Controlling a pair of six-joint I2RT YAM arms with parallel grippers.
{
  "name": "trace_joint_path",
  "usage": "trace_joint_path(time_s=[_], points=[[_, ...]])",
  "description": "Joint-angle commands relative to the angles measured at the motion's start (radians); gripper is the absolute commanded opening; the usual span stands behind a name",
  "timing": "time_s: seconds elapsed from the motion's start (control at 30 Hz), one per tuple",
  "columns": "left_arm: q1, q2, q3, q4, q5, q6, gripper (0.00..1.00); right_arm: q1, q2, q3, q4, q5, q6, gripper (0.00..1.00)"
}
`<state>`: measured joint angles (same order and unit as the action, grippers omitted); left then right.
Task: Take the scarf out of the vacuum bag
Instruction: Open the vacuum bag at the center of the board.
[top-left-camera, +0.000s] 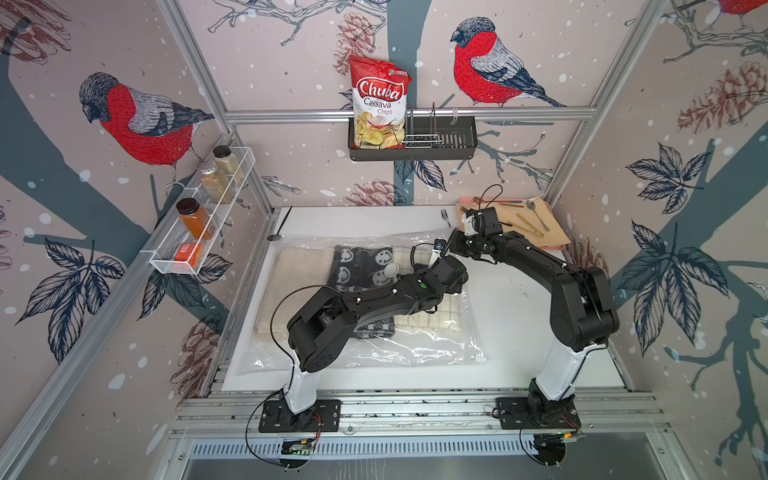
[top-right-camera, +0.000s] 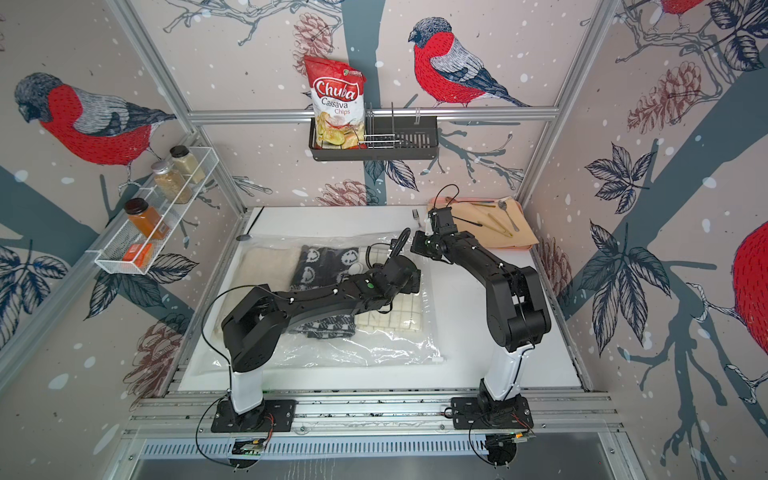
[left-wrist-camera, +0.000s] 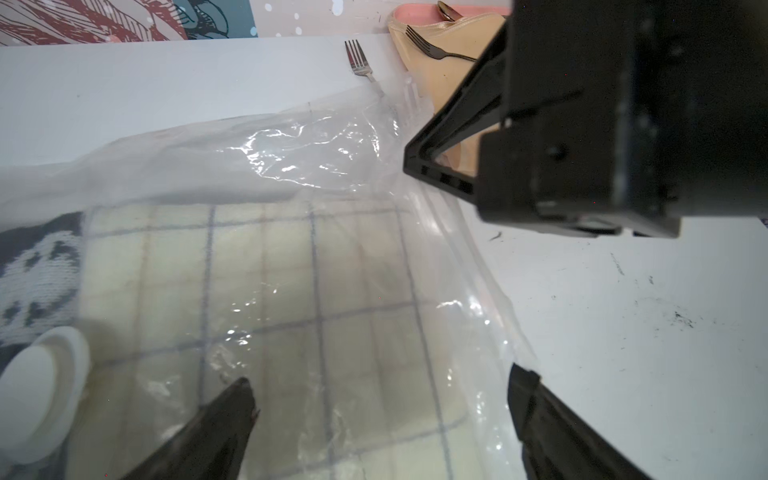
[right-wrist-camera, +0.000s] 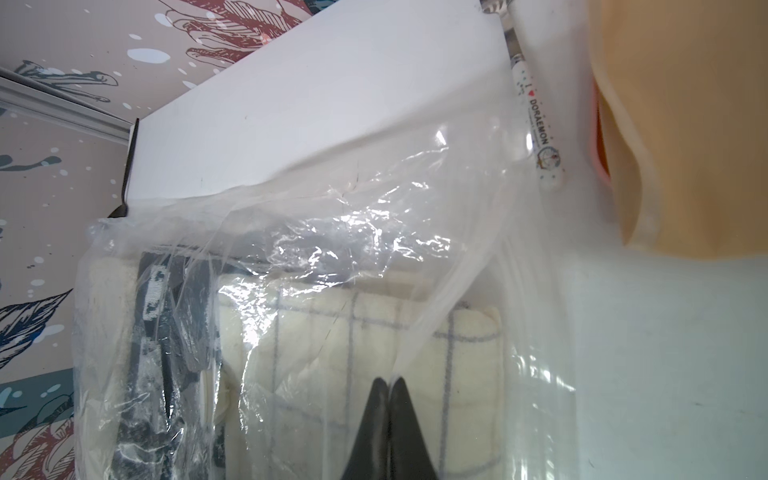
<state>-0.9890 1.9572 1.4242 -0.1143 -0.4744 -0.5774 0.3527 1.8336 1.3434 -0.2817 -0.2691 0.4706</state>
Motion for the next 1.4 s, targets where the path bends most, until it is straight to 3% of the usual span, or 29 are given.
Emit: trace_joint_path(time_s=[0.0, 0.3, 0.6, 0.9, 1.03, 1.1, 1.13, 1.2, 1.27, 1.3, 1.37], points=[[-0.013, 0.02, 0.031, -0.044, -0.012, -0.05, 0.98, 0.004, 0.006, 0.014, -0.058, 0.024, 0.009, 0.0], [-0.057, 0.018, 0.04, -0.051, 0.042, -0.132, 0.98, -0.01, -0.006, 0.019, -0.06, 0.015, 0.008, 0.0], [-0.086, 0.081, 0.085, -0.129, -0.022, -0.176, 0.98, -0.014, -0.024, 0.036, -0.063, -0.025, 0.013, 0.0], [-0.112, 0.173, 0.195, -0.218, -0.194, -0.177, 0.98, 0.0, -0.056, 0.034, -0.083, -0.058, 0.005, 0.0], [-0.109, 0.198, 0.201, -0.226, -0.21, -0.175, 0.95, 0.004, -0.08, 0.03, -0.094, -0.068, 0.004, 0.0], [-0.104, 0.197, 0.192, -0.211, -0.198, -0.169, 0.86, 0.003, -0.091, 0.028, -0.097, -0.068, 0.002, 0.0], [-0.097, 0.195, 0.185, -0.204, -0.186, -0.166, 0.76, 0.001, -0.094, 0.028, -0.099, -0.07, 0.001, 0.0], [-0.08, 0.182, 0.162, -0.182, -0.157, -0.161, 0.48, -0.003, -0.097, 0.028, -0.102, -0.075, 0.001, 0.0], [-0.065, 0.152, 0.121, -0.143, -0.133, -0.154, 0.09, -0.009, -0.1, 0.023, -0.099, -0.081, -0.001, 0.0], [-0.059, 0.138, 0.106, -0.13, -0.129, -0.154, 0.0, -0.012, -0.1, 0.019, -0.096, -0.079, -0.002, 0.0], [-0.047, 0.092, 0.05, -0.075, -0.106, -0.139, 0.0, -0.019, -0.097, 0.009, -0.087, -0.081, -0.006, 0.0]])
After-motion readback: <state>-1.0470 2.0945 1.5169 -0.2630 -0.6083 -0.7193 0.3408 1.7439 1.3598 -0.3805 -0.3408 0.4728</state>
